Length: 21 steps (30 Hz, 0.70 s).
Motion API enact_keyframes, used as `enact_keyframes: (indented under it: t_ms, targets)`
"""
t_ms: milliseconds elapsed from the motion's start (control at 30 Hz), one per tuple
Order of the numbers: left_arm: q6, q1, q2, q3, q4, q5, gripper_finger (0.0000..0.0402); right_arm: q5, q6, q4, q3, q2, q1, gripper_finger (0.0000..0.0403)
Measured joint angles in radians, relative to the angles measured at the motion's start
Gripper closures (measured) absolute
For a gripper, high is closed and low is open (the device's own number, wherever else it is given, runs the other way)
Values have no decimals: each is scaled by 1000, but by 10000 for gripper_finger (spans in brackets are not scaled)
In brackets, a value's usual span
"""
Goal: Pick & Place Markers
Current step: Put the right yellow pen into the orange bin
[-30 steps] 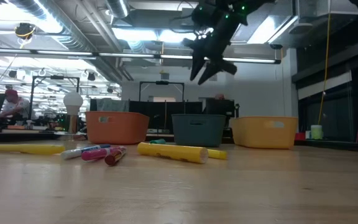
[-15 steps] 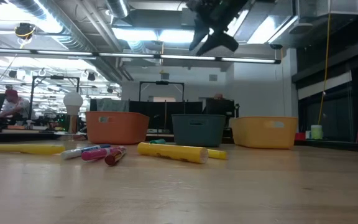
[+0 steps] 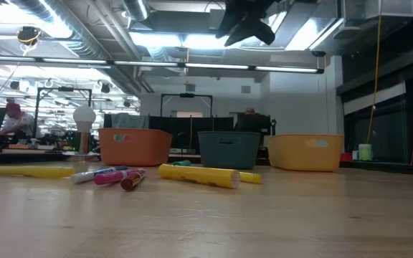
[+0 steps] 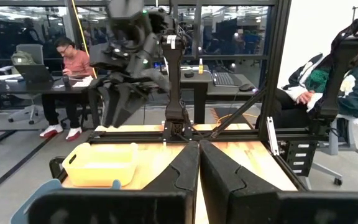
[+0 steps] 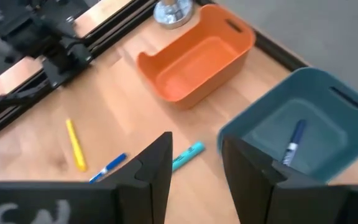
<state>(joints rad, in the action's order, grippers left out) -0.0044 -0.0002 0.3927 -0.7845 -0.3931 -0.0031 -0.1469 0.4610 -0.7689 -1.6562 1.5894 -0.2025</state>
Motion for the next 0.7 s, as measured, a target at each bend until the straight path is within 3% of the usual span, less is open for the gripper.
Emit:
enact_keyframes:
  t_ms: [700]
  targets:
    - [0, 0, 0, 0, 0, 0, 389, -45, 72, 0, 0, 0, 218, 265]
